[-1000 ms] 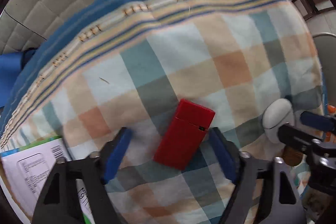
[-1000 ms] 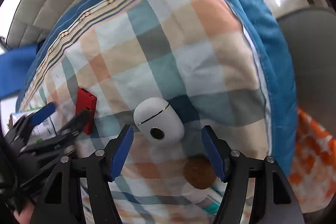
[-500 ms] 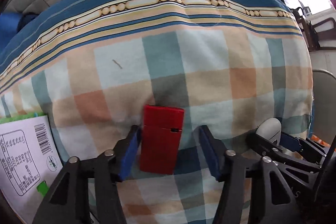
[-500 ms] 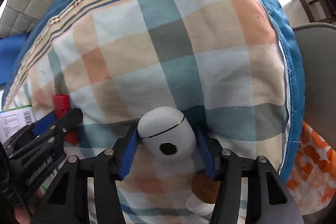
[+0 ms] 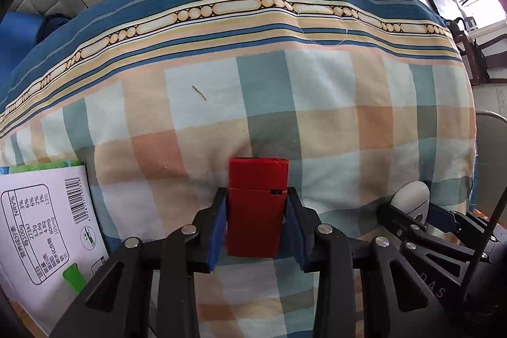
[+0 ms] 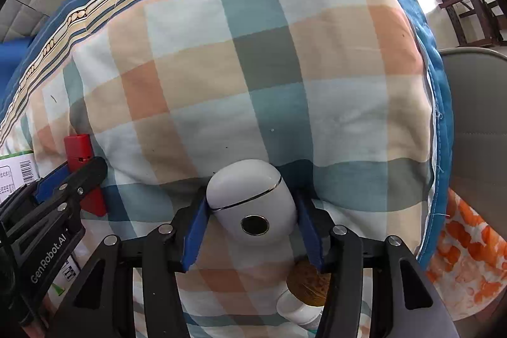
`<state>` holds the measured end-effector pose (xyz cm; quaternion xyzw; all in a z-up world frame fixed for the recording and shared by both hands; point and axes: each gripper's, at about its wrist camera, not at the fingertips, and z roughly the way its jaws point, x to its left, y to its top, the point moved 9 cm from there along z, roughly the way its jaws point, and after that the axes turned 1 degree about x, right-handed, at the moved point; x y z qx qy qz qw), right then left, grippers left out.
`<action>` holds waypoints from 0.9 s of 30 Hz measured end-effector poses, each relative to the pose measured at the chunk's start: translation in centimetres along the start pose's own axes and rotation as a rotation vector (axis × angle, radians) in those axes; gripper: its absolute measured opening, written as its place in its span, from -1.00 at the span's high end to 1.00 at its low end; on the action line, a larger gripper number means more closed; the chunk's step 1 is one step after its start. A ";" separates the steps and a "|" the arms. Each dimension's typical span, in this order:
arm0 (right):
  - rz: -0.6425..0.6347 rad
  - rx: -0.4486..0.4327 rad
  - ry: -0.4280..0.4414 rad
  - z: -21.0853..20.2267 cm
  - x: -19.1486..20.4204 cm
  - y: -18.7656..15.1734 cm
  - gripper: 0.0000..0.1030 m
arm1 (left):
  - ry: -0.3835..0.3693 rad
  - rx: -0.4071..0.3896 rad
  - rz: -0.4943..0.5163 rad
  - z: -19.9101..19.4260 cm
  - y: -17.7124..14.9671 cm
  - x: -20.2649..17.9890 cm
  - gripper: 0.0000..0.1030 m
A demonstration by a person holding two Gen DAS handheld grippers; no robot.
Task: Organize rigid objects
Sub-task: 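Grasp the red block with the left tool while the right tool grasps the white earbud case, then carry the red block and earbud case into the box and open both tools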
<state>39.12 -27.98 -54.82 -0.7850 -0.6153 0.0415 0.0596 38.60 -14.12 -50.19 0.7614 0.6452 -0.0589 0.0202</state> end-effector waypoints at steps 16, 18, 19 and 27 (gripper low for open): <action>-0.036 -0.113 0.089 -7.8 2.0 -2.9 -0.07 | -0.097 -0.188 0.016 -10.6 -0.9 0.4 0.39; -0.047 -0.137 0.097 -9.4 2.8 -3.8 -0.07 | -0.115 -0.227 0.017 -13.0 -1.7 0.2 0.39; -0.058 -0.151 0.106 -10.6 3.4 -4.3 -0.07 | -0.122 -0.244 0.016 -14.0 -1.9 0.8 0.39; -0.157 -0.257 0.141 -18.6 7.9 -9.0 -0.07 | -0.146 -0.377 -0.004 -23.3 -5.1 7.6 0.39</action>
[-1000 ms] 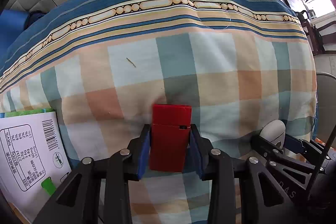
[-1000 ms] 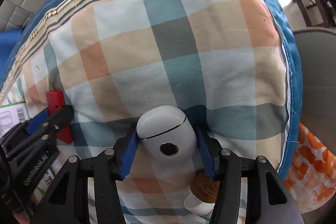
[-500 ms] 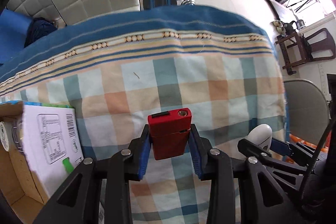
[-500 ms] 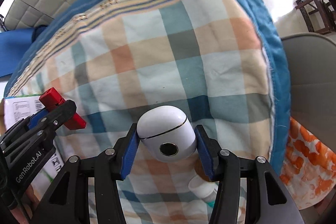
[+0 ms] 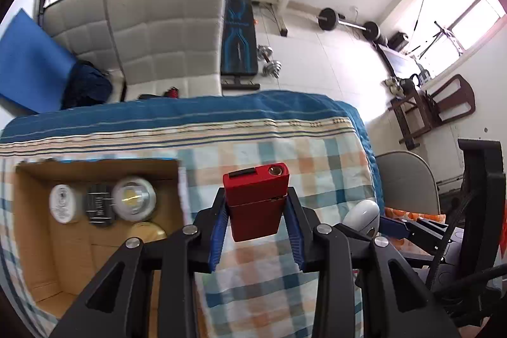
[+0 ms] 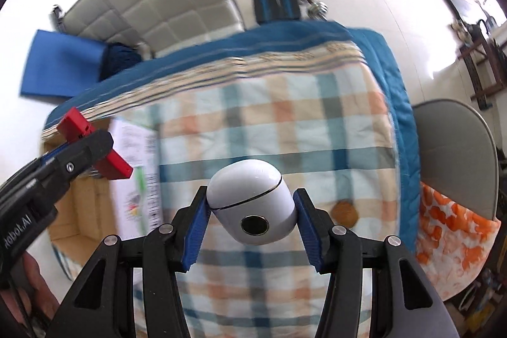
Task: Organize rigid objects
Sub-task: 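Carry the red block and earbud case into the box and open both tools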
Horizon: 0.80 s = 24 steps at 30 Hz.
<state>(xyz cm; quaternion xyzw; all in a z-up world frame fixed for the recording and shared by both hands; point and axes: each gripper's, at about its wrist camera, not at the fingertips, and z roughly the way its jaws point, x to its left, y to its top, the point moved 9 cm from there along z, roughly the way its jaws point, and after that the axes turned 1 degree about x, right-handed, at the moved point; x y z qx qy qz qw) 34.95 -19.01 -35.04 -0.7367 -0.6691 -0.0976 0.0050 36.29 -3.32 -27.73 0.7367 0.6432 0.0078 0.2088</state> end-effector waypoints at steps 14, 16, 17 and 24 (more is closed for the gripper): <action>-0.206 0.036 0.137 2.0 22.7 -7.3 -0.07 | 0.094 0.032 -0.205 -5.0 -8.3 19.9 0.39; -0.221 0.060 0.144 4.0 25.4 -8.1 -0.07 | 0.094 0.076 -0.247 -3.3 -9.6 22.8 0.39; -0.229 0.075 0.146 5.3 26.6 -8.4 -0.07 | 0.092 0.099 -0.259 -2.6 -10.1 23.9 0.39; -0.224 0.133 0.107 13.0 30.9 -8.3 -0.07 | 0.053 0.252 -0.317 4.5 -12.0 29.7 0.39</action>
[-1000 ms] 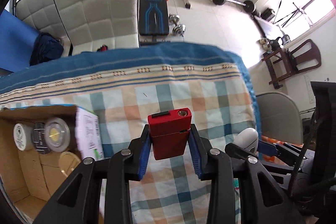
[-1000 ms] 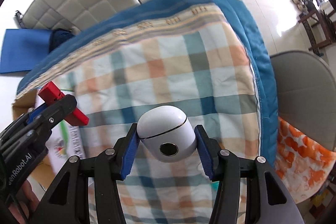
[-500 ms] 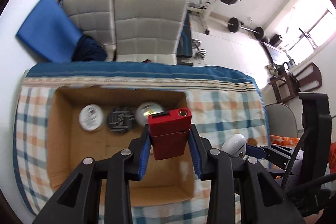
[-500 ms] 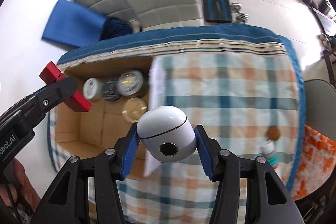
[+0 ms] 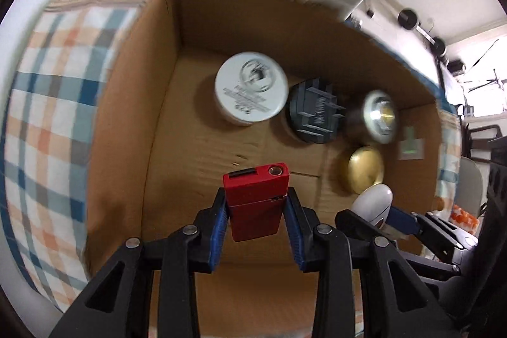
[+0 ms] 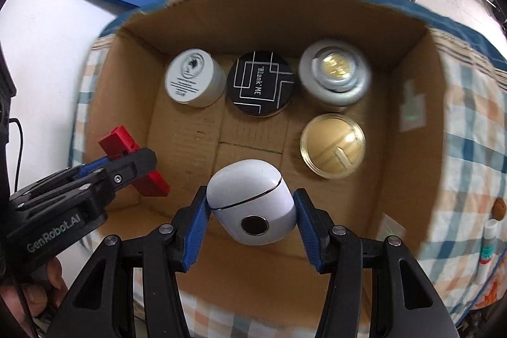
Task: Organize rigid objects
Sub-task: 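Carry the red block and earbud case into the box and open both tools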
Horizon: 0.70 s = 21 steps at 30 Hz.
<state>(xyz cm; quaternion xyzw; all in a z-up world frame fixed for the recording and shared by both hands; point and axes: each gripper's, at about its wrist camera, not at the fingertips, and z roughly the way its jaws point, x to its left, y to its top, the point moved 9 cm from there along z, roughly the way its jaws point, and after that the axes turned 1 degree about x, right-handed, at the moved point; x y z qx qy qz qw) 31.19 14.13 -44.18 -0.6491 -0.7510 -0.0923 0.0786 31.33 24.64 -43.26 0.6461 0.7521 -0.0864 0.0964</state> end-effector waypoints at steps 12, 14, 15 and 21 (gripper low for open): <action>0.102 0.024 0.007 7.0 -0.5 3.1 -0.08 | -0.008 0.136 0.041 6.4 2.2 0.5 0.39; 0.125 0.029 0.012 7.5 -0.6 3.3 -0.08 | -0.012 0.136 0.040 6.5 2.3 0.5 0.39; 0.136 0.024 0.011 7.7 -0.7 3.4 -0.08 | -0.009 0.137 0.043 6.4 2.4 0.5 0.39; 0.194 0.042 0.007 9.0 -1.4 3.5 -0.10 | 0.061 0.127 0.052 5.3 3.1 0.8 -0.41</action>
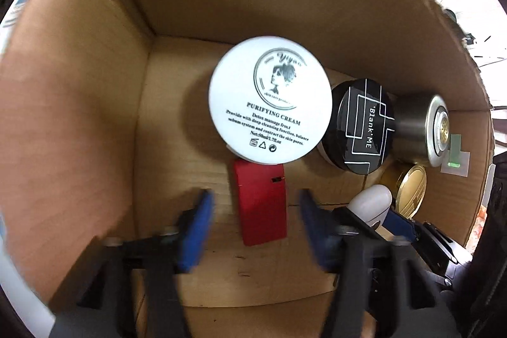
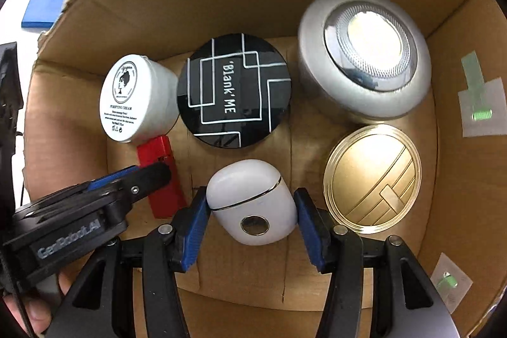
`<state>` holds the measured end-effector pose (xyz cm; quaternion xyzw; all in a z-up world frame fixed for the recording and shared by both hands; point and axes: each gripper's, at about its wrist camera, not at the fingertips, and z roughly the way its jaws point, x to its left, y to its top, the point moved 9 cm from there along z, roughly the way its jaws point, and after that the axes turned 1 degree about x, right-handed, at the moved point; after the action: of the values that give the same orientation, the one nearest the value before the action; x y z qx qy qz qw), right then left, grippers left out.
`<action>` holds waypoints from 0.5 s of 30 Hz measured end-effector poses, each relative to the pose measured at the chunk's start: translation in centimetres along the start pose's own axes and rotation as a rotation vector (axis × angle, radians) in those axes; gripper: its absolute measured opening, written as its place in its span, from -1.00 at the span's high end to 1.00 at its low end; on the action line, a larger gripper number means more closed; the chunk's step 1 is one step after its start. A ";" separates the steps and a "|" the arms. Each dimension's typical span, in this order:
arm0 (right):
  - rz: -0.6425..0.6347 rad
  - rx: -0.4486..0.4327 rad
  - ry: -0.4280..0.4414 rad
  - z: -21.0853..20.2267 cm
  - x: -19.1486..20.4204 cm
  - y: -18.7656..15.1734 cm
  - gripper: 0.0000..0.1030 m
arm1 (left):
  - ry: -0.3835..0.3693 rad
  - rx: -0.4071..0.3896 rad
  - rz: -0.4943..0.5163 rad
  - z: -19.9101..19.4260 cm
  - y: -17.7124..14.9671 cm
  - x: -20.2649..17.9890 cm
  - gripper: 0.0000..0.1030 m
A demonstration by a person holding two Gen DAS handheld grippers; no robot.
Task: Organize rigid objects
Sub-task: 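Carry the red block and earbud case into the box and open both tools, then lift both tools out of the box toward the walnut and tube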
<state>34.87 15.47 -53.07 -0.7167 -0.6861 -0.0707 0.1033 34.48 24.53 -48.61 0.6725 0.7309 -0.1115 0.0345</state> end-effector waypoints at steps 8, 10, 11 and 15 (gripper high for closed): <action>-0.036 -0.041 -0.043 -2.6 -0.5 0.0 -0.69 | 0.035 -0.084 0.007 -4.3 -1.1 -0.7 -0.71; -0.054 -0.048 -0.071 -3.7 -0.6 -0.3 -0.73 | 0.072 -0.121 0.024 -5.7 -1.8 -0.8 -0.97; -0.058 -0.049 -0.076 -4.1 -0.7 -0.5 -0.82 | 0.088 -0.136 0.033 -6.3 -2.1 -0.8 -1.00; -0.099 -0.075 -0.113 -6.6 -0.8 -2.0 -1.00 | 0.126 -0.187 0.050 -9.1 -4.0 -1.1 -1.00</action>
<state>33.11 13.15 -46.79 -0.6879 -0.7224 -0.0609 0.0339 31.48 25.03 -39.06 0.6899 0.7219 0.0004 0.0539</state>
